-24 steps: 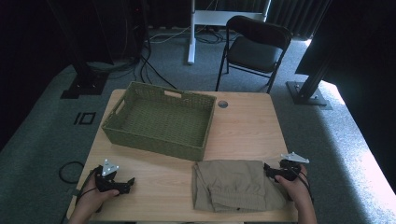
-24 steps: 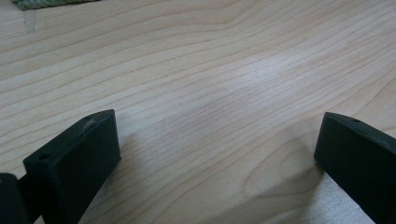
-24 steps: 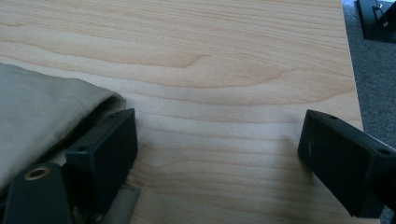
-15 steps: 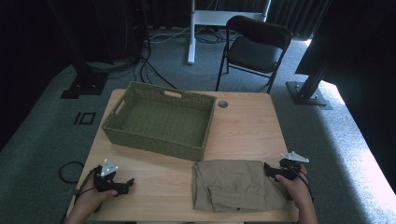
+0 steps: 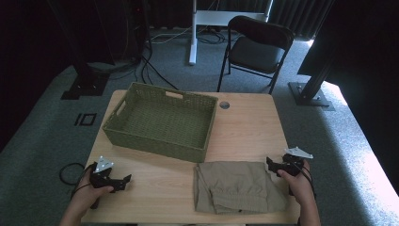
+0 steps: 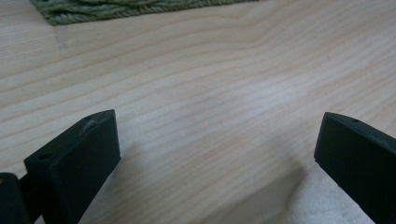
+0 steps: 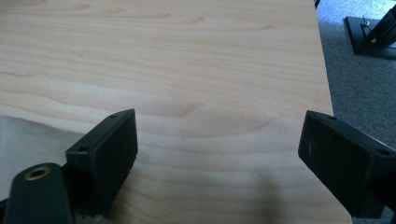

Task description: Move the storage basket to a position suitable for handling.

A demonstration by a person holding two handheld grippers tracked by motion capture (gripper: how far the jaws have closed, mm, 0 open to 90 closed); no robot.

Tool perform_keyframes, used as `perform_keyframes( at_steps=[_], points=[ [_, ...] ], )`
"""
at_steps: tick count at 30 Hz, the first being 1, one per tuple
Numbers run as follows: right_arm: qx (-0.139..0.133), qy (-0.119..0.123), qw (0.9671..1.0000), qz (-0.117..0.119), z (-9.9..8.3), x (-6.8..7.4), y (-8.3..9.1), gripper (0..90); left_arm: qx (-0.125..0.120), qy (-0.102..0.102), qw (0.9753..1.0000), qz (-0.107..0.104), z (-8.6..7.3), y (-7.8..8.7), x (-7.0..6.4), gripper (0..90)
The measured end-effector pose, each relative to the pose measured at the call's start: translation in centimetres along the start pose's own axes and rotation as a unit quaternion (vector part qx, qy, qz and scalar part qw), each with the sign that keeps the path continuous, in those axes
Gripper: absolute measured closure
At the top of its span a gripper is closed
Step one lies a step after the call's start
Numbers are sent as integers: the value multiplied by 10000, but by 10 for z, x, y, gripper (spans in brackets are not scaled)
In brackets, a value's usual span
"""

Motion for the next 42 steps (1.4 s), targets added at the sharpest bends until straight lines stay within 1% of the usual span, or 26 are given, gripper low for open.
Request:
perform_keyframes(
  at_steps=[3, 5, 7, 9, 15, 18, 23, 25, 27, 32, 35, 38, 39, 40, 42],
  points=[
    [-34, 25, 10000, 24, 6, 3, 1, 115, -49, -12, 10000, -7, 5, 2, 4, 12],
    [-65, 35, 10000, 37, 10, 5, 1, 115, -92, 31, 10000, 13, 8, 3, 7, 12],
    [-74, 34, 9999, 60, 13, 8, 1, 115, -112, 18, 9999, 12, 11, 4, 9, 12],
    [-88, 44, 9999, 97, 16, 11, 0, 115, -143, 50, 9999, -1, 13, 5, 10, 12],
    [-151, 106, 9996, 222, 26, 22, 0, 116, -349, 98, 9993, -46, 26, 11, 16, 12],
    [-201, 156, 9993, 267, 31, 27, 1, 116, -379, 34, 9993, -51, 32, 13, 19, 12],
    [-271, 239, 9988, 344, 40, 36, 3, 116, -496, 31, 9988, -29, 45, 18, 25, 12],
    [-293, 219, 9986, 371, 43, 39, 3, 116, -522, -23, 9986, -9, 51, 20, 28, 12],
    [-315, 261, 9984, 397, 46, 43, 2, 116, -618, 7, 9981, -10, 58, 23, 31, 12],
    [-364, 367, 9976, 470, 54, 53, 2, 116, -735, -69, 9973, 22, 71, 26, 35, 12],
    [-389, 427, 9970, 508, 59, 59, 2, 116, -838, -38, 9965, 14, 78, 27, 37, 12],
    [-407, 440, 9967, 550, 62, 63, 3, 116, -862, -45, 9963, 18, 82, 27, 39, 12],
    [-417, 491, 9962, 580, 64, 68, 3, 117, -856, -64, 9963, 13, 86, 27, 40, 12],
    [-417, 491, 9962, 580, 64, 68, 3, 117, -856, -64, 9963, 13, 86, 27, 40, 12],
    [-447, 517, 9957, 619, 67, 72, 3, 117, -908, -72, 9958, 32, 92, 29, 42, 12]
  ],
)
Point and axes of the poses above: each handheld gripper's, and its own axes: y roughly backward along the jaws, z roughly out of its top, x roughly to its left, the point moved 2 cm from there along -y, roughly forward along the jaws, and after that the axes turned 2 degrees about y, right-handed, at the moved point
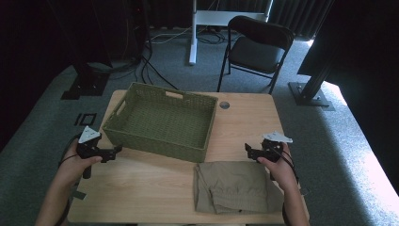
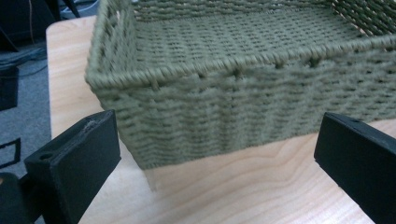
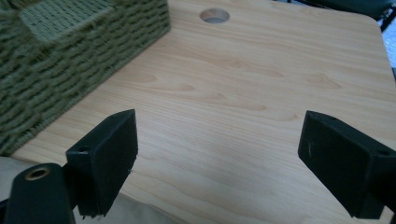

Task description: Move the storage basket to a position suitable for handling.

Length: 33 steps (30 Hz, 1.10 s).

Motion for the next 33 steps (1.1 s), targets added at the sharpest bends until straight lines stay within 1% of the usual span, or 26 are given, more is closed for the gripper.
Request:
perform_keyframes(
  at_steps=[1, 4, 8, 12, 14, 16, 18, 20, 21, 24, 25, 26, 27, 31, 32, 33],
  points=[
    [-9, 27, 10000, 18, 2, 3, 0, 117, 0, 0, 10000, 0, 0, 0, 0, 12],
    [-39, 74, 9999, 72, 6, 9, -1, 117, -94, 6, 9999, -50, 9, 3, 5, 12],
    [-83, 140, 9997, 169, 12, 18, -3, 117, -192, 35, 9998, 42, 17, 6, 13, 12],
    [-155, 237, 9994, 222, 22, 27, -4, 117, -235, 78, 9997, 60, 22, 7, 19, 12],
    [-191, 272, 9991, 256, 29, 33, -4, 117, -220, 120, 9997, 82, 24, 5, 24, 12],
    [-228, 363, 9986, 306, 34, 39, -4, 117, -232, 235, 9994, 76, 26, 3, 29, 12],
    [-279, 388, 9982, 364, 40, 46, -5, 117, -289, 254, 9992, 116, 29, 0, 33, 12],
    [-323, 412, 9977, 420, 44, 52, -6, 117, -285, 258, 9992, 132, 29, -2, 35, 13],
    [-353, 419, 9974, 463, 46, 56, -7, 117, -259, 317, 9991, 133, 31, -5, 40, 12],
    [-370, 436, 9969, 536, 49, 64, -9, 117, -284, 437, 9985, 175, 33, -10, 48, 13],
    [-370, 436, 9969, 536, 49, 64, -9, 117, -284, 437, 9985, 175, 33, -10, 48, 20],
    [-379, 469, 9964, 589, 51, 70, -11, 117, -357, 471, 9980, 205, 35, -12, 52, 43],
    [-378, 464, 9964, 606, 51, 71, -12, 118, -379, 503, 9978, 210, 35, -13, 54, 45],
    [-424, 460, 9957, 690, 57, 82, -15, 118, -393, 521, 9977, 205, 38, -17, 57, 50],
    [-437, 467, 9954, 714, 59, 85, -16, 117, -403, 520, 9976, 233, 39, -20, 58, 58],
    [-437, 467, 9954, 714, 59, 85, -16, 117, -403, 520, 9976, 233, 39, -20, 58, 66]
  ],
)
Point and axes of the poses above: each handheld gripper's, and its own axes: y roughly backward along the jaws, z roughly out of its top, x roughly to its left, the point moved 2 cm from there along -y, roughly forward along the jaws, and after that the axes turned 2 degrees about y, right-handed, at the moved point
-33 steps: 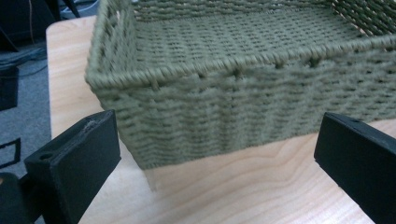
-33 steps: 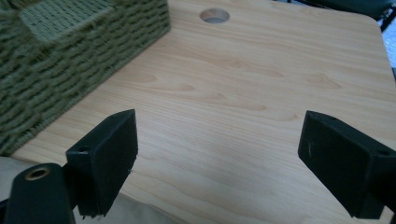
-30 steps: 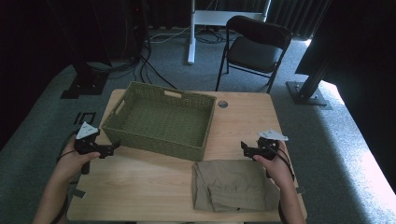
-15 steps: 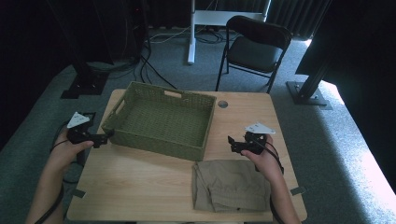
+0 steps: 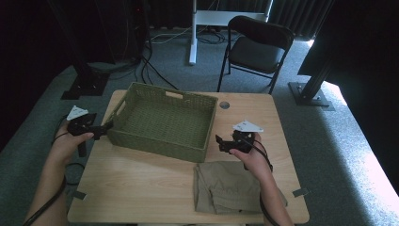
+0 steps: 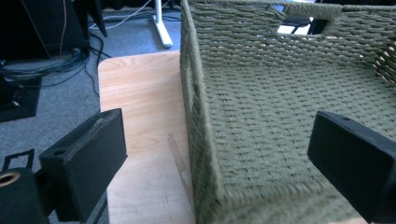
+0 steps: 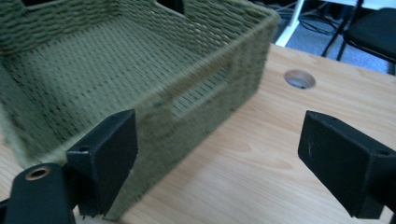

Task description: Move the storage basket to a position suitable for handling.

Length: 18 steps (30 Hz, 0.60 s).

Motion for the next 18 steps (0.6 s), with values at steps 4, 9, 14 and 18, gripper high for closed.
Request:
perform_keyframes(
  at_steps=[4, 9, 14, 18],
  points=[
    [-96, 109, 9998, 134, 10, 16, -6, 151, -1, 23, 9998, 173, -1, -12, 3, 172],
    [-103, 148, 9996, 232, 13, 29, -15, 153, 121, -100, 9993, 334, -5, -21, 2, 287],
    [-149, 94, 9995, 254, 14, 39, -23, 227, 105, -71, 9992, 386, -6, -24, 3, 479],
    [-33, 172, 9996, 238, 12, 43, -29, 312, 166, -67, 9990, 417, -9, -26, 3, 607]
  ],
)
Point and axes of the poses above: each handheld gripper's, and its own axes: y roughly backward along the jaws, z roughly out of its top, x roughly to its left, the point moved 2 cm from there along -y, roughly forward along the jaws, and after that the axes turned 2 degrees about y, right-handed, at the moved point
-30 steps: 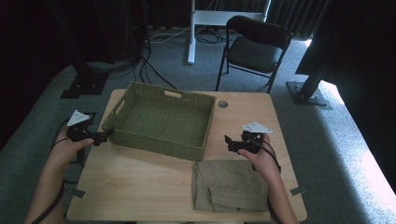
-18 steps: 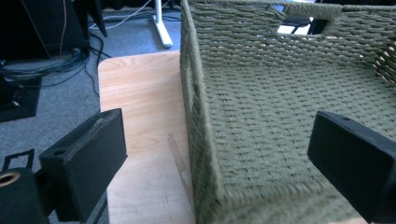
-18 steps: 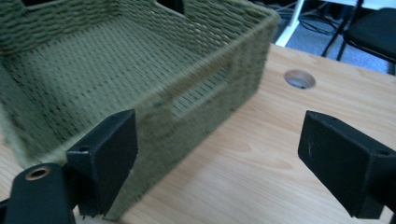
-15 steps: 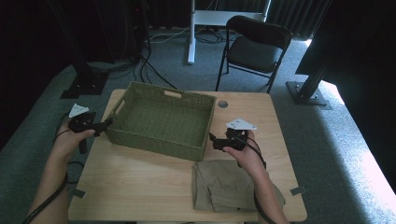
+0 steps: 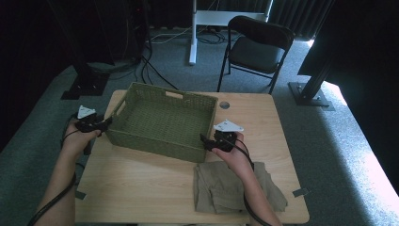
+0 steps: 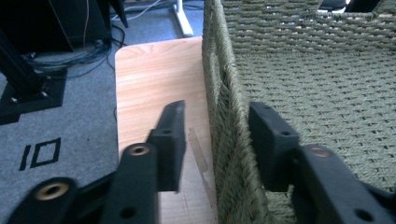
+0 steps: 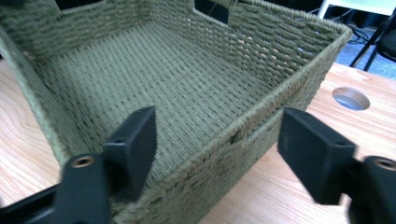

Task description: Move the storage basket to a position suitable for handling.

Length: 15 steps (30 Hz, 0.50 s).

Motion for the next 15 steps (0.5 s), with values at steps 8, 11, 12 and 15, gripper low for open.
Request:
perform_keyframes(
  at_steps=[8, 11, 12, 15],
  points=[
    [161, 101, 9998, 43, -6, 4, -2, 468, 156, -25, 9999, 5, 0, -2, -7, 776],
    [224, 41, 9997, 67, -4, 6, -2, 517, 200, 23, 9998, -28, 0, -3, -9, 836],
    [238, 63, 9997, 61, -4, 7, -2, 533, 228, 20, 9997, -20, -1, -3, -10, 844],
    [268, 99, 9995, 107, -3, 7, -2, 558, 160, 129, 9998, -30, -4, -2, -9, 849]
  ],
)
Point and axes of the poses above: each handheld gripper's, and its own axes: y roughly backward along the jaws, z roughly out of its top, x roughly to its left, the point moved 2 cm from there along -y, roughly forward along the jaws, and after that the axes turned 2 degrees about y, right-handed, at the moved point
